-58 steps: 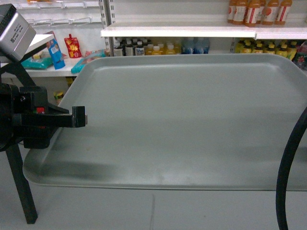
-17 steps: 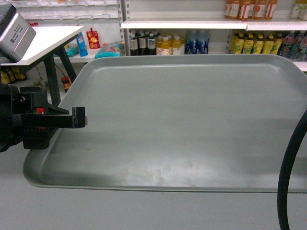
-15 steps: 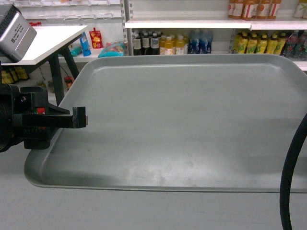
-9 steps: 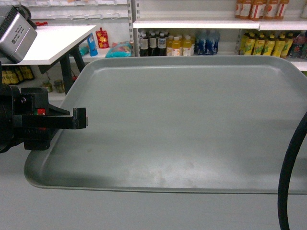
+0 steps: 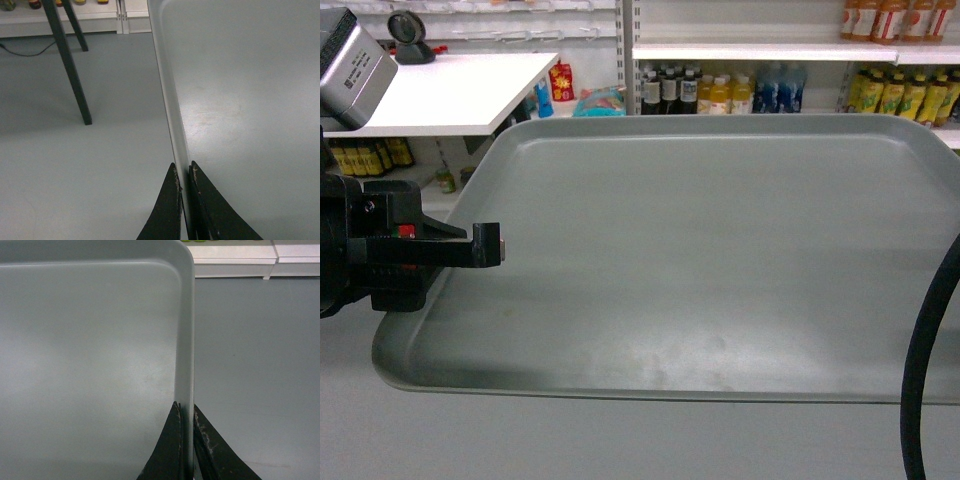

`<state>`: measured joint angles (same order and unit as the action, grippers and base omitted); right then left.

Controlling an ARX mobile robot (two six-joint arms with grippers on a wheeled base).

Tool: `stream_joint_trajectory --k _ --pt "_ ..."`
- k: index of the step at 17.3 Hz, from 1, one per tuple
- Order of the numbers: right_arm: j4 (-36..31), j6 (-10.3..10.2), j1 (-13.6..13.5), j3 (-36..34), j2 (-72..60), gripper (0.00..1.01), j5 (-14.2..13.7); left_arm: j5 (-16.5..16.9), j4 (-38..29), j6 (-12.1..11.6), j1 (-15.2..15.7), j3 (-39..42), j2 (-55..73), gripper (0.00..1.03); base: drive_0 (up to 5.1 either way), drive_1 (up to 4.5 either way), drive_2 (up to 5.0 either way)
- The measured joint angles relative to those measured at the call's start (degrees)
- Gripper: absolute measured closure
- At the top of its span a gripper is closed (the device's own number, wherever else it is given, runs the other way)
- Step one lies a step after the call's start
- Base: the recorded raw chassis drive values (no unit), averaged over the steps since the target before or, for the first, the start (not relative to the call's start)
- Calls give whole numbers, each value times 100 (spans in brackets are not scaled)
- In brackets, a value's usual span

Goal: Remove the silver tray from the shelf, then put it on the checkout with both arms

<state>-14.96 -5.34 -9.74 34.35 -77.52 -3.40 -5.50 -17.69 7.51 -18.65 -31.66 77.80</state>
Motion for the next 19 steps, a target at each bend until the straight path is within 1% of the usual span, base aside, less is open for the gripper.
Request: stream_joint_trajectory --k 19 --pt "2 0 -2 2 -2 98 13 0 9 0 0 0 0 100 -445 215 215"
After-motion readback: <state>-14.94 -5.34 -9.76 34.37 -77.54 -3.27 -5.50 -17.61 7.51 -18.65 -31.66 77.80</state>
